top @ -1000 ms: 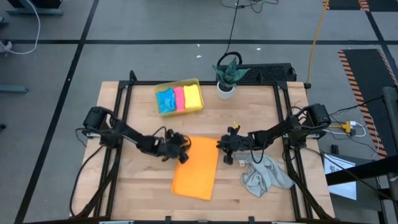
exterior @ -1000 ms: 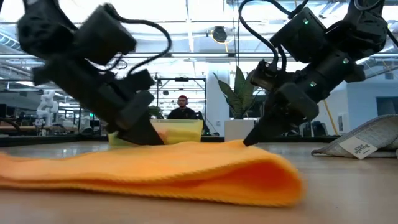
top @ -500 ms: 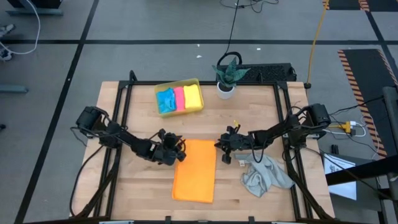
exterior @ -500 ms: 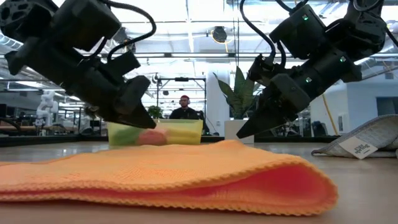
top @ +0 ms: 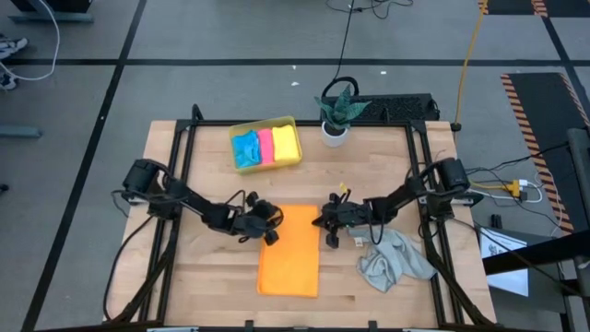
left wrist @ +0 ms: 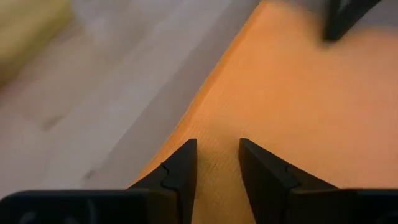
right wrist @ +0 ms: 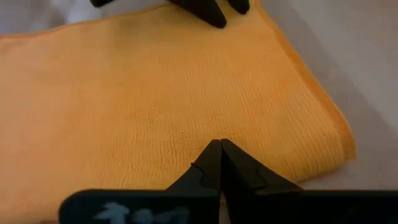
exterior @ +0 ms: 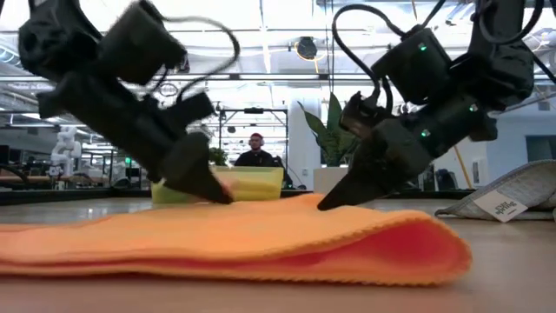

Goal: Fold microfiber towels
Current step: Fold the orange microfiber cloth

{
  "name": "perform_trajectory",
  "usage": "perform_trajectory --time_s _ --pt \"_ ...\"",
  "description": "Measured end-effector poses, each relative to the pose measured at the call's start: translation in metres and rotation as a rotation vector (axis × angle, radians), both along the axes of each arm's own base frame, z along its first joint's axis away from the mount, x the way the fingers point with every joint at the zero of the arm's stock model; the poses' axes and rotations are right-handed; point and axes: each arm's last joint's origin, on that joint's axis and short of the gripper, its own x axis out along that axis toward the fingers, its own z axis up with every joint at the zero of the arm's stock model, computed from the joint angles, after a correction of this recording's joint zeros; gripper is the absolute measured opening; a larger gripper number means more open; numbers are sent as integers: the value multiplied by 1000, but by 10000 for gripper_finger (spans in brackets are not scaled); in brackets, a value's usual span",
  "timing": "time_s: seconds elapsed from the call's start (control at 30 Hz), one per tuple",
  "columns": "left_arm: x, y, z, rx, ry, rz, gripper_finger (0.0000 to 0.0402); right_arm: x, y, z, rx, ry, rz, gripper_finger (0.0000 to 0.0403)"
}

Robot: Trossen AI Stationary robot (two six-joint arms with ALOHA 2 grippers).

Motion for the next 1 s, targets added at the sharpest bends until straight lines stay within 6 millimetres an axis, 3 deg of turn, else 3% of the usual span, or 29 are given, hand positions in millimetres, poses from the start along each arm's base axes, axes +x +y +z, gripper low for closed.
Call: perform_trajectory --time_s 0.23,0.47,0.67,0.83,1.0 --pt "-3 24 -7 45 56 173 120 -1 -20 9 -56 19 -40 0" --pt "2 35 -1 146 44 192 120 -2 -30 13 -72 16 -63 0" --pt "14 13 11 186 24 79 120 1 -8 20 -68 -56 16 0" --pt "24 -18 22 153 11 -126 120 0 15 23 -40 -102 87 0" --pt "15 -53 22 121 94 -336 120 -3 35 25 -30 -124 153 0"
